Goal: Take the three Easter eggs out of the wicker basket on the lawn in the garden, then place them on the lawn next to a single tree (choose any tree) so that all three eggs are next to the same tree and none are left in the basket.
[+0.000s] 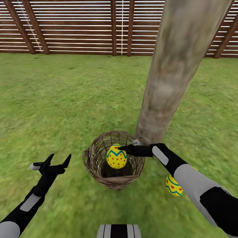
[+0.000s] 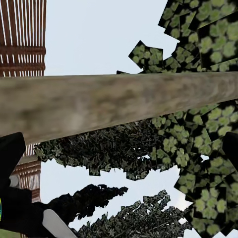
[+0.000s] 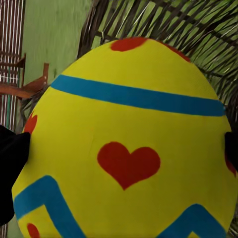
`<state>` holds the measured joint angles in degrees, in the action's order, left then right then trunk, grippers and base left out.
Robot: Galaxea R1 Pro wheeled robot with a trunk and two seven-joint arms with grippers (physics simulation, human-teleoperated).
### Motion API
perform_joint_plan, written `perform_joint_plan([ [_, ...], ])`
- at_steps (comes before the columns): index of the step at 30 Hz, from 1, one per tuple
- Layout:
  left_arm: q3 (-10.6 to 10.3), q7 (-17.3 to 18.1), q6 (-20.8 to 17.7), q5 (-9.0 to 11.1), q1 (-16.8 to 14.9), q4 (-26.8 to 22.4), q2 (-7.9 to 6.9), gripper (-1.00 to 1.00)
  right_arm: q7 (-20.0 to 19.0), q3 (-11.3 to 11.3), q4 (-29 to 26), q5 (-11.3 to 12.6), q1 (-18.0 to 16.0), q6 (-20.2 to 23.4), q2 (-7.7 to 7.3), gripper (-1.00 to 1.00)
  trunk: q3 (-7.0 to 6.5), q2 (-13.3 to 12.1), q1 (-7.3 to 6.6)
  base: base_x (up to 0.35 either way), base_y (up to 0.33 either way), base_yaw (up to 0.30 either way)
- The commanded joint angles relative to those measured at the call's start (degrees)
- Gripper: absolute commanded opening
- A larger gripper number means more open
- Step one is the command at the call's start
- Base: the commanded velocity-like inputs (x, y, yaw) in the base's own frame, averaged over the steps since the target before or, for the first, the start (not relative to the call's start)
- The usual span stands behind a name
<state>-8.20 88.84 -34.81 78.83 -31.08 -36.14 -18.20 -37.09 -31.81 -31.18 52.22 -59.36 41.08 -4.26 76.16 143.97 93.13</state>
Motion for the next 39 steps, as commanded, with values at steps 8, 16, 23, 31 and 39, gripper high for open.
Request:
perform_joint_plan([
  [8, -0.33, 0.35, -0.21, 0.36, -0.04, -0.16, 0.15, 1.0, -0.26, -0.11, -0.16, 0.77, 0.37, 0.06, -1.33, -1.0, 0.04, 0.02, -0.01, 0.0, 0.0, 0.0],
  [16, -0.3, -12.26, -0.29, -5.74, -0.51, -18.72, -0.69, 1.0, -0.19, -0.15, -0.11, 0.69, 0.56, 0.06, -1.18, -1.0, -1.29, -0.06, -0.16, 0.0, 0.0, 0.0],
  [23, 4.79, -31.1, -0.86, -16.88, -0.57, -27.22, -4.68, 1.0, -0.18, -0.18, -0.23, 0.26, 0.56, 0.06, -0.84, -1.0, -2.84, -0.16, -0.35, 0.0, 0.0, 0.0],
  [31, 5.21, -31.36, -1.13, -22.87, -0.57, -27.93, -4.61, 1.0, 0.01, -0.27, -0.12, 0.25, 0.56, 0.06, -0.73, -1.0, -4.61, -0.26, -0.55, -0.071, -0.026, 0.0],
  [39, 5.16, -30.81, -0.74, -22.4, -0.5, -27.56, -4.67, 1.0, -0.31, -0.16, -0.19, 0.8, 0.88, 0.0, -0.96, -1.0, -6.43, -0.36, -0.73, -0.173, -0.07, -0.186],
])
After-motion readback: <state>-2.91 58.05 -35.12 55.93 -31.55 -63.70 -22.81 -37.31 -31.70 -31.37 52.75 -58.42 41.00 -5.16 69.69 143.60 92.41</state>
